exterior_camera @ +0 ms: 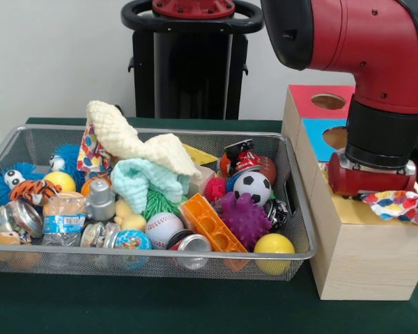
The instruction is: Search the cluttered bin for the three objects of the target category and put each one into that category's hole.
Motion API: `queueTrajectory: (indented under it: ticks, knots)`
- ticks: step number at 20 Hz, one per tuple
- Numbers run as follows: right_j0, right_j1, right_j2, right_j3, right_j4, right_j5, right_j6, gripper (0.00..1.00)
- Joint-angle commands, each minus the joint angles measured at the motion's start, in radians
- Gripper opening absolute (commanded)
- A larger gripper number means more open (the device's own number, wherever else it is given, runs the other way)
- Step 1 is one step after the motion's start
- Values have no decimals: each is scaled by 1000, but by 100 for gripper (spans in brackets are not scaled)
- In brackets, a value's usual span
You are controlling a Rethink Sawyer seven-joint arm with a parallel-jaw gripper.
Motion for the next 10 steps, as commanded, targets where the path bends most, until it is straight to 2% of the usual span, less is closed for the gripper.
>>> queueTrajectory:
  ticks: [1,5,10]
  knots:
    - [-80,95,73,6,-9,-16,99,0]
    - [-90,32,91,54,-4,9,88,0]
    - [-89,-128,85,141,6,92,77,0]
